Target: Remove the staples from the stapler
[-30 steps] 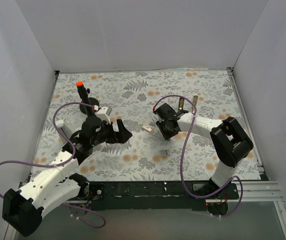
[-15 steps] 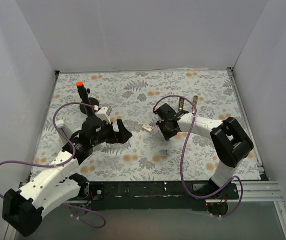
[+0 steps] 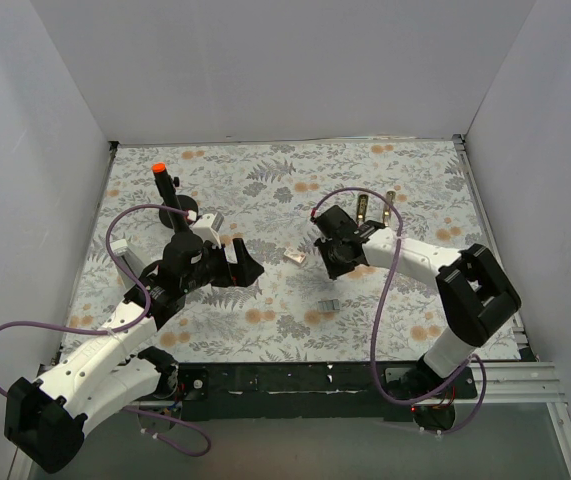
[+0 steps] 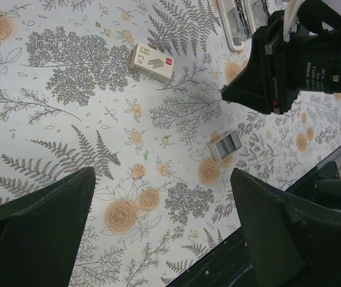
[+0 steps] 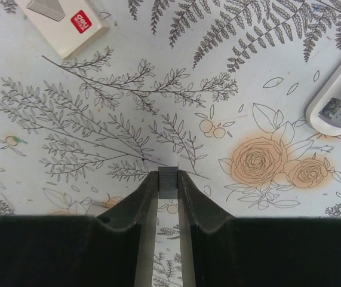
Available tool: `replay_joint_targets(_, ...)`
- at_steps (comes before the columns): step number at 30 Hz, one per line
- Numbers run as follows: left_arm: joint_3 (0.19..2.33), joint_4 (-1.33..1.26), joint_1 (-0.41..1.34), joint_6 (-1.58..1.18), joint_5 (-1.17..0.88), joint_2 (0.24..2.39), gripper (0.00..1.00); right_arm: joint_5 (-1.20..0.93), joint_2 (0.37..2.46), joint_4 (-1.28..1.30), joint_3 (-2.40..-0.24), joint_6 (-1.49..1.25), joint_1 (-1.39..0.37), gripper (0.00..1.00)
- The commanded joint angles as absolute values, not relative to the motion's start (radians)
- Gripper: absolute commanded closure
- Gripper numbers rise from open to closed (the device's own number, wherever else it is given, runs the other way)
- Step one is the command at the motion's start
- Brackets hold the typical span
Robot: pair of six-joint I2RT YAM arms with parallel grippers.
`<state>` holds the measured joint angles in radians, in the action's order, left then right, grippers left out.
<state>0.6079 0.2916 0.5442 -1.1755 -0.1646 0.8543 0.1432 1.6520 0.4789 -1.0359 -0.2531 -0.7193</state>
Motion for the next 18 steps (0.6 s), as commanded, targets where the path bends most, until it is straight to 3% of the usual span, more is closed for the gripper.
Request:
replay_joint_targets(1, 0.607, 0.293, 0.537, -1.173, -0.160, 0.833, 0.02, 0.155, 1.565, 0.514, -1.034, -0.336, -0.745, 0.76)
replay_joint_targets(18, 0.606, 0.295, 0.537, -1.177, -0.169, 0.824, 0.02, 0.210, 1.408, 0.494, -0.884, -0.584, -0.920, 0.76)
